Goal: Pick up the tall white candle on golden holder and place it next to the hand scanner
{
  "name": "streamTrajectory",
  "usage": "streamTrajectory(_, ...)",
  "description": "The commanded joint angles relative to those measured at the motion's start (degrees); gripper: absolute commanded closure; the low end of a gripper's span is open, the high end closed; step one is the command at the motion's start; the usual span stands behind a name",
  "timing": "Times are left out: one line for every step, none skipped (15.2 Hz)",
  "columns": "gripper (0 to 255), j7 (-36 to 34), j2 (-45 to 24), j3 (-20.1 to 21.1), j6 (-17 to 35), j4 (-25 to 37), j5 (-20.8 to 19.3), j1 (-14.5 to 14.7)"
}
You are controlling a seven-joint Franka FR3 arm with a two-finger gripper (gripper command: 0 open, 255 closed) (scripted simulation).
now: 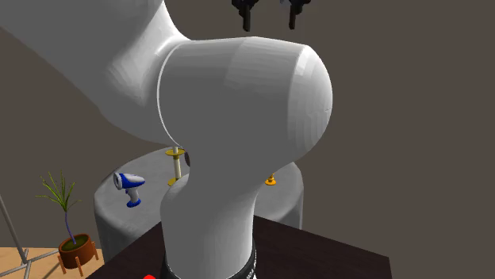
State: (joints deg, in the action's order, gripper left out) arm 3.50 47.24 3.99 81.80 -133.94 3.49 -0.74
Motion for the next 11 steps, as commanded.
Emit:
streamTrajectory(0,0.0,0.0,0.0,0.0,0.0,0.0,0.0)
streamTrajectory(0,-0.3,-1.7,0.4,1.7,-0.2,0.2,0.0)
streamTrajectory(0,-0.6,-3.4,0.8,3.3,-0.4,0.4,0.0)
streamTrajectory(0,-1.0,-5.1,1.3,5.0,-0.5,0.6,0.0)
streamTrajectory(0,-1.3,-7.0,1.7,6.6,-0.5,0.7,0.0)
streamTrajectory(0,-1.6,-8.9,2.1,8.1,-0.5,0.9,0.0)
streamTrajectory(0,-1.9,-10.8,2.5,9.7,-0.3,1.0,0.0)
streamTrajectory(0,-2.3,-12.8,2.9,11.2,-0.1,1.1,0.0)
streamTrajectory(0,-2.6,-14.8,3.3,12.7,0.2,1.1,-0.1)
streamTrajectory(0,-3.0,-16.8,3.7,14.1,0.6,1.1,-0.1)
streamTrajectory(0,-3.3,-18.9,4.1,15.5,1.0,1.1,-0.1)
